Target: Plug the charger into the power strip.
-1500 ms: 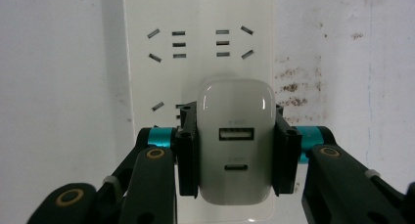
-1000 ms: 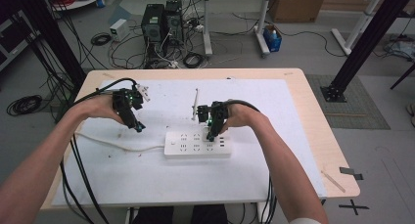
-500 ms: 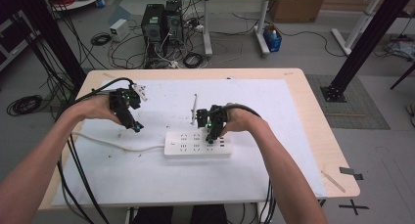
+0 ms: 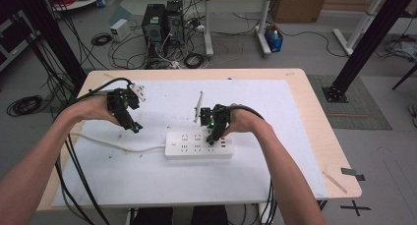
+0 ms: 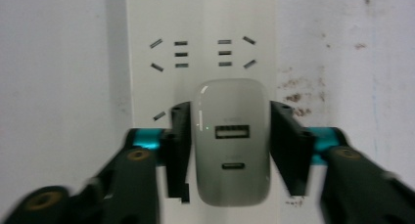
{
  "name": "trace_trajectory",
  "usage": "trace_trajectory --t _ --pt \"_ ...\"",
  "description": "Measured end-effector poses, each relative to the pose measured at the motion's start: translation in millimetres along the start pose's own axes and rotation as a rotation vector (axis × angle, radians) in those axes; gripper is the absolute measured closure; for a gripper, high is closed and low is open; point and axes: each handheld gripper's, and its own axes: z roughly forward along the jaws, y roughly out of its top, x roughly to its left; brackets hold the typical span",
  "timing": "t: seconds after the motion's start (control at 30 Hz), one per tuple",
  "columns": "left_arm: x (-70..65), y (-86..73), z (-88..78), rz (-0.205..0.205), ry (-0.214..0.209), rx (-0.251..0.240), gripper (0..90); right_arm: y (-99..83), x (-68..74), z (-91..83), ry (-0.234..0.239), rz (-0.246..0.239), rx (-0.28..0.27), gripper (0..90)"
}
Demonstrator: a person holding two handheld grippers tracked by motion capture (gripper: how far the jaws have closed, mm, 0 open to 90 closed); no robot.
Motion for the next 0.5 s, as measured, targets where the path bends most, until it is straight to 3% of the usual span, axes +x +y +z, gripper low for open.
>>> trace_trajectory --t 0.03,0.07,0.17,0.37,0.5 --pt "-0.5 0.1 -0.2 0.003 -0.001 -0.002 12.9 -1.3 0.4 -2.8 0.002 0.001 -0.008 49.6" --pt "-0.9 0.3 -0.3 0.003 -0.003 -0.001 12.9 -3.7 0.2 -7.3 -0.005 0.01 -0.012 41.8" --pt "-0.7 1.0 0.4 0.01 -0.005 0.002 12.9 -8.4 1.4 -17.5 -0.03 0.051 -0.016 31.5" --pt "0.6 3.0 2.5 0.025 -0.016 0.007 12.9 -18.3 1.5 -45.0 -0.084 0.12 -0.027 22.4" --pt "-1.1 1.7 1.4 0.033 -0.019 0.002 12.9 -24.6 1.5 -67.2 -0.151 0.155 -0.022 13.2"
